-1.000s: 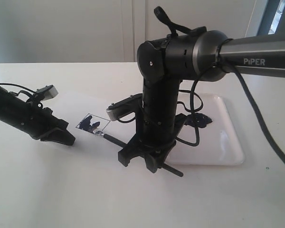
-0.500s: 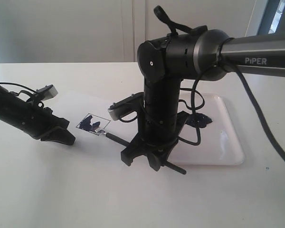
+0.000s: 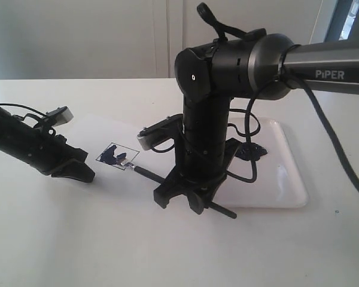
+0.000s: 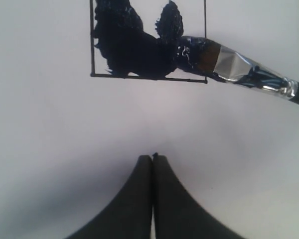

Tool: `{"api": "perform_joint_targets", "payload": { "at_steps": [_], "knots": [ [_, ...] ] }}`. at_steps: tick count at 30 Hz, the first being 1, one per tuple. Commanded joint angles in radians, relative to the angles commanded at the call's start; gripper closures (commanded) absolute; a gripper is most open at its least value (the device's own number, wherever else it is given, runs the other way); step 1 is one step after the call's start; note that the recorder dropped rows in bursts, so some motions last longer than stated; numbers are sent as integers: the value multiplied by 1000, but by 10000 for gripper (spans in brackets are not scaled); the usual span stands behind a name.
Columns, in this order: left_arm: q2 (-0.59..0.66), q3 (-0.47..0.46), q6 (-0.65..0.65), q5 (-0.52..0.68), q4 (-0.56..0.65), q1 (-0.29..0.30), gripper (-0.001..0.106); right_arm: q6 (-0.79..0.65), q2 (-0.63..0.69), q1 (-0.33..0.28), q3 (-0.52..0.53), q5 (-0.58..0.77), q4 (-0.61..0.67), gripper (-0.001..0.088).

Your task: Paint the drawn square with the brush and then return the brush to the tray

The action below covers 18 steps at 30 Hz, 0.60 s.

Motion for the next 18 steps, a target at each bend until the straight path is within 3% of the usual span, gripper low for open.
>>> {"api": "perform_joint_targets", "payload": {
  "at_steps": [18],
  "knots": [
    [0, 0, 0, -2, 2, 0, 1053, 11, -39, 0, 13, 0, -26, 868]
  ]
}}
